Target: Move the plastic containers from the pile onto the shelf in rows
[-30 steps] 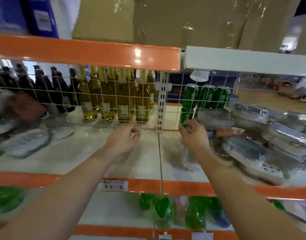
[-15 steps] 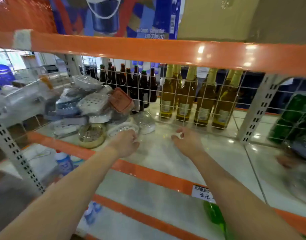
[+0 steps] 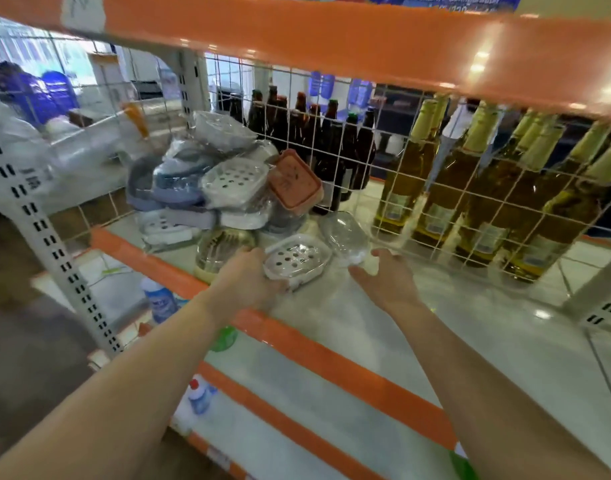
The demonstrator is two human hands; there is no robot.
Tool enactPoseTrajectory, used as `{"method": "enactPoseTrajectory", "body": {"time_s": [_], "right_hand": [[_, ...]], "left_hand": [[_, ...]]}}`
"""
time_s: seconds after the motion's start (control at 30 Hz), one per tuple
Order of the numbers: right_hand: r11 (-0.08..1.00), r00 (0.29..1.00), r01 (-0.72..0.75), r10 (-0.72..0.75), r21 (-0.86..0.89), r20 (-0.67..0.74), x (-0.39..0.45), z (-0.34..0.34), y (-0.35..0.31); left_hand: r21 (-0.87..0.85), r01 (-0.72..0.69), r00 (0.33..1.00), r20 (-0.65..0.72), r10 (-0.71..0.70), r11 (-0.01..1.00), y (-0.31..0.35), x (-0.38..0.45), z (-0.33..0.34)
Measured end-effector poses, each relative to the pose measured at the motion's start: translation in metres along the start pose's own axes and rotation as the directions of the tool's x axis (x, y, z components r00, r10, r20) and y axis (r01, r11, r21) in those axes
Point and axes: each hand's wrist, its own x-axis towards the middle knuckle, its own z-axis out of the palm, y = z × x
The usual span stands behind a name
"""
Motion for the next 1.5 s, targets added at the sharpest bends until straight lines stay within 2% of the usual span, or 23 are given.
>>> {"method": "enactPoseTrajectory", "body": {"time_s": [0.17, 0.3, 0.47, 0.67, 0.83, 1.03, 1.27, 1.5], "right_hand": [[0.999, 1.000, -0.020, 0.021, 0.046, -0.023, 0.030, 0.011, -0.004], [0.997, 0.998, -0.006, 0.010, 0.079, -0.054, 0.054, 0.023, -0.004], [0.999, 0.999, -0.026, 0.024, 0.033, 0.049, 0.080, 0.038, -0.007], [0.996, 0.992, -0.076, 0.070, 0.051, 0.104, 0.102, 0.050, -0.010], [0.988, 0.991, -0.112, 0.105, 0.103, 0.079, 0.118, 0.059, -0.002], [0.994, 0.994, -0.093, 0.090, 0.057, 0.060, 0.123, 0.054, 0.007], [0.994, 0.995, -0.100, 0.101, 0.043, -0.007, 0.098, 0.037, 0.016], [0.977, 0.993, -0.093, 0.104, 0.191, -0.049, 0.056, 0.011, 0.033]], "left_hand": [[-0.007, -0.044, 0.996, 0.082, 0.045, 0.999, 0.007, 0.031, 0.012], [0.068, -0.045, 0.991, 0.131, 0.036, 0.997, 0.011, 0.053, 0.025], [0.105, -0.019, 0.976, 0.216, -0.004, 0.994, 0.010, 0.071, 0.026], [0.061, 0.004, 0.979, 0.201, -0.016, 0.998, 0.005, 0.085, 0.024], [0.072, 0.003, 0.982, 0.190, -0.017, 0.997, 0.009, 0.087, 0.027], [0.065, 0.001, 0.991, 0.135, -0.010, 0.998, 0.015, 0.086, 0.029], [0.080, 0.038, 0.995, 0.092, -0.045, 0.996, 0.019, 0.074, 0.029], [0.091, 0.081, 0.996, 0.027, -0.084, 0.993, 0.033, 0.037, 0.029]]}}
